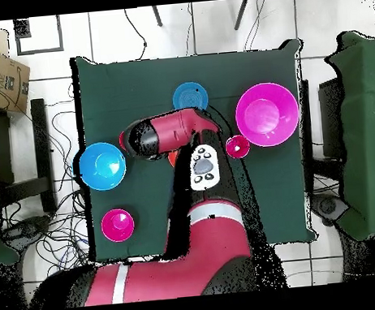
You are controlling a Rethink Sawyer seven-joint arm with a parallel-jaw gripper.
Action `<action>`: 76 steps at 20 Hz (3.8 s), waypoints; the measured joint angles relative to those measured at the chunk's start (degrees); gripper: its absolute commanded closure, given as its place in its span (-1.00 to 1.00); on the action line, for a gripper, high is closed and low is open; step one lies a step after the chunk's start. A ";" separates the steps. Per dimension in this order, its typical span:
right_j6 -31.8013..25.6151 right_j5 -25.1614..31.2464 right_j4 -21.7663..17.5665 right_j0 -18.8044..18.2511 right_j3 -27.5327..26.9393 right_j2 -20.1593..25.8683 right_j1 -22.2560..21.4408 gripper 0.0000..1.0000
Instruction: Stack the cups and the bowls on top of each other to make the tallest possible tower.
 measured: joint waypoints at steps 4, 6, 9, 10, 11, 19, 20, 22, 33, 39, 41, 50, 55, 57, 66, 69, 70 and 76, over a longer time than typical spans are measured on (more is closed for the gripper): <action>0.00 3.05 0.00 1.33 -3.43 -0.20 1.87 1.00; 0.00 3.91 0.00 1.71 -4.50 -0.27 2.54 1.00; 0.00 5.54 -0.01 2.36 -6.60 -0.43 3.91 1.00; 0.00 6.00 -0.01 2.53 -7.27 -0.47 4.35 1.00; 0.00 6.53 0.00 2.71 -8.07 -0.52 4.86 1.00; 0.00 11.32 -0.14 3.23 -12.44 -0.86 6.90 1.00; 0.00 12.05 -0.17 3.21 -13.00 -0.89 7.02 1.00; 0.00 14.11 -0.17 3.21 -14.43 -1.01 7.20 1.00; -0.05 24.56 -0.37 2.94 -22.63 -1.02 7.50 1.00; -0.05 28.40 -0.43 2.74 -28.17 -1.02 8.25 1.00; -0.05 28.92 -0.44 2.72 -29.63 -1.02 8.57 1.00; -0.05 29.21 -0.62 2.73 -35.78 -1.02 11.10 1.00; -0.05 29.23 -0.63 2.79 -38.55 -1.02 12.69 1.00; -0.05 29.23 -0.64 2.86 -39.52 -1.02 13.33 1.00; -0.05 29.52 -0.63 3.38 -41.93 -1.48 14.82 1.00; -0.05 30.05 -0.64 4.08 -43.45 -2.64 15.85 1.00; -0.05 30.18 -0.64 4.35 -43.98 -3.00 16.24 1.00; -0.05 30.44 -0.64 5.49 -46.30 -4.30 18.04 1.00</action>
